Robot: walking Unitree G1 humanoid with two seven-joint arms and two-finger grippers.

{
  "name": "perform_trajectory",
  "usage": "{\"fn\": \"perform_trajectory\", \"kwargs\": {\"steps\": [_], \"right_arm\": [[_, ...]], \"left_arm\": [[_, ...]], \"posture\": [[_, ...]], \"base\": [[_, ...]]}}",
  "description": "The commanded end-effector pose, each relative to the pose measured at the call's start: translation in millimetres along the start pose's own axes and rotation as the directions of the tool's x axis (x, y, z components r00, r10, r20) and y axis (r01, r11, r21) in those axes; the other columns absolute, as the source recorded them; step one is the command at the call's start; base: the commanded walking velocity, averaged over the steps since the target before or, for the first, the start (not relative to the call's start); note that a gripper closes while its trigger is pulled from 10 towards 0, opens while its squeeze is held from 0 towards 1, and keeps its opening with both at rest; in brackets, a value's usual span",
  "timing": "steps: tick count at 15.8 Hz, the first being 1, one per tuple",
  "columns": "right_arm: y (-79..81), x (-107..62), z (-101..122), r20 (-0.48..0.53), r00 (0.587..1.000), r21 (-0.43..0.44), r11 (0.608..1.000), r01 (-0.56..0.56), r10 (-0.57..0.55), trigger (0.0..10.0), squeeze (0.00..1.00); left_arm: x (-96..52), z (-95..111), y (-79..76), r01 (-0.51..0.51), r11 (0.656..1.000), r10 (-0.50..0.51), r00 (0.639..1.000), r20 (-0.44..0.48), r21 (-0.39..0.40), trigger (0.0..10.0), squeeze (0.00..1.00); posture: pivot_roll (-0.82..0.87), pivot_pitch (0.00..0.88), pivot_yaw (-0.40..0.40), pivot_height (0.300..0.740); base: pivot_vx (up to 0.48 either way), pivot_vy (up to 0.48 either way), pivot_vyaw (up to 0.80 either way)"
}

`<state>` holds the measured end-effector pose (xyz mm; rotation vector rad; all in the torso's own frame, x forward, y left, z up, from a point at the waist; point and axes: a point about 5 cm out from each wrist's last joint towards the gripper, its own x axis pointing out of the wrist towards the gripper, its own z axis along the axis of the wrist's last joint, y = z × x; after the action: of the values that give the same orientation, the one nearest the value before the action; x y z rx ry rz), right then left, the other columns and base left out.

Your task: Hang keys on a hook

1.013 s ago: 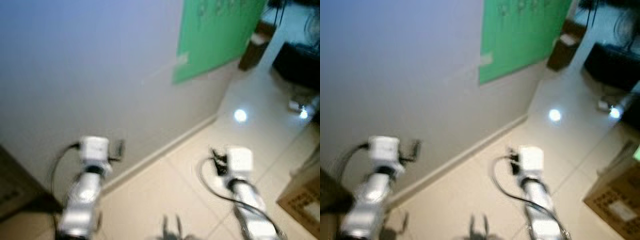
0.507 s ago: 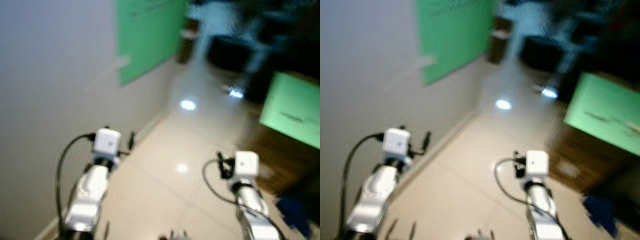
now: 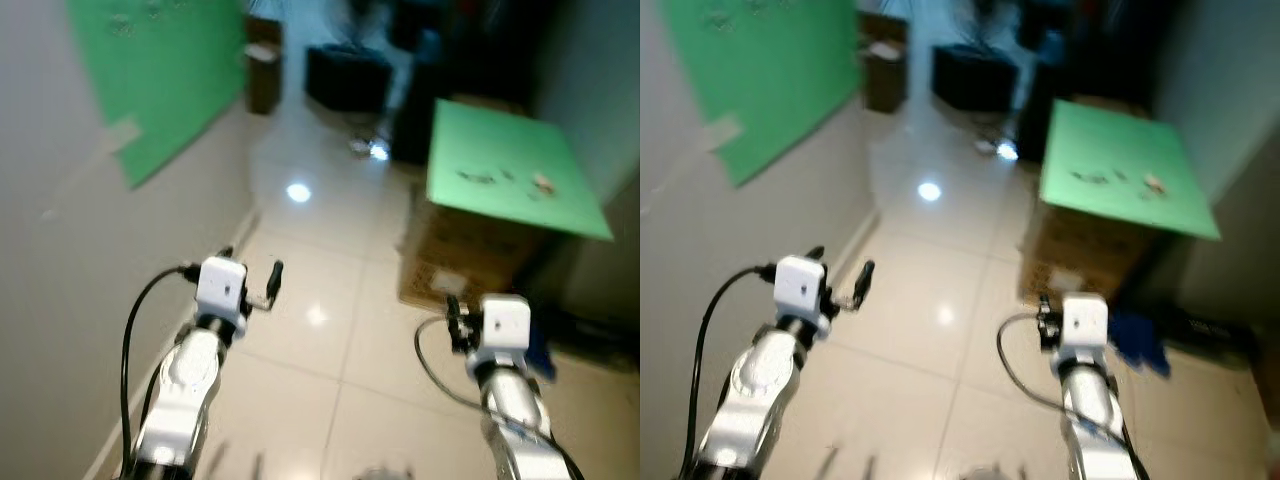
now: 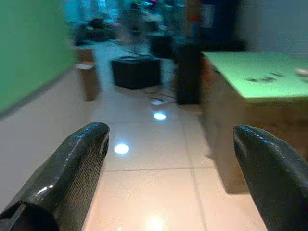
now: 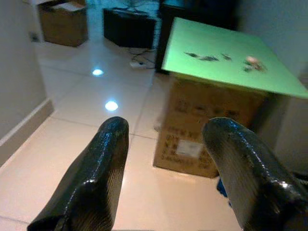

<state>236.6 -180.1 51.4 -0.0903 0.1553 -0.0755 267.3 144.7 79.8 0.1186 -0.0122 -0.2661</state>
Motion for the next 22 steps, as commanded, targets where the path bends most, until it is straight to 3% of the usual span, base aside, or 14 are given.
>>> {"fn": "perform_trajectory", "kwargs": {"steps": [1,5,11,15,17,22], "right_arm": [[-6.1,-0.2,6,0.037,0.999,-0.015,1.0,0.011,-0.011,10.0,0.0],[-6.2,0.0,10,0.06,0.998,-0.015,1.0,0.016,-0.015,10.0,0.0],[-8.9,5.1,14,0.035,0.999,0.024,1.0,0.001,-0.002,10.0,0.0],[-2.6,6.0,13,0.03,0.999,-0.027,0.999,-0.032,0.032,10.0,0.0],[-3.0,7.3,15,0.039,0.999,-0.013,1.0,-0.02,0.02,10.0,0.0],[-8.5,5.9,13,0.032,0.999,0.003,1.0,0.001,-0.001,10.0,0.0]], "left_arm": [[3.1,3,-9.8,0.054,0.998,-0.054,0.998,0.019,-0.019,10.0,0.0],[8.9,16,-15.5,0.129,0.992,-0.127,0.989,0.078,-0.014,10.0,0.0],[19.3,21,-4.8,0.099,0.995,-0.098,0.992,0.082,-0.003,10.0,0.0],[19.6,20,-0.7,0.083,0.996,-0.081,0.994,0.078,-0.018,10.0,0.0],[22.4,22,-0.5,0.086,0.996,-0.084,0.993,0.082,-0.018,10.0,0.0],[24.6,22,-1.6,0.095,0.995,-0.094,0.992,0.079,-0.015,10.0,0.0]], "posture": [[-0.11,0.009,-0.02,0.74],[-0.13,0.005,-0.007,0.74],[-0.14,0.004,0.014,0.74],[-0.15,0.0,0.028,0.74],[-0.15,0.0,0.037,0.74],[-0.15,0.0,0.038,0.74]], "base": [[0.0,0.0,-0.8],[0.27,0.0,-0.8],[0.429,0.0,0.0],[0.43,0.0,0.0],[0.433,0.0,0.0],[0.431,0.0,-0.8]]}}
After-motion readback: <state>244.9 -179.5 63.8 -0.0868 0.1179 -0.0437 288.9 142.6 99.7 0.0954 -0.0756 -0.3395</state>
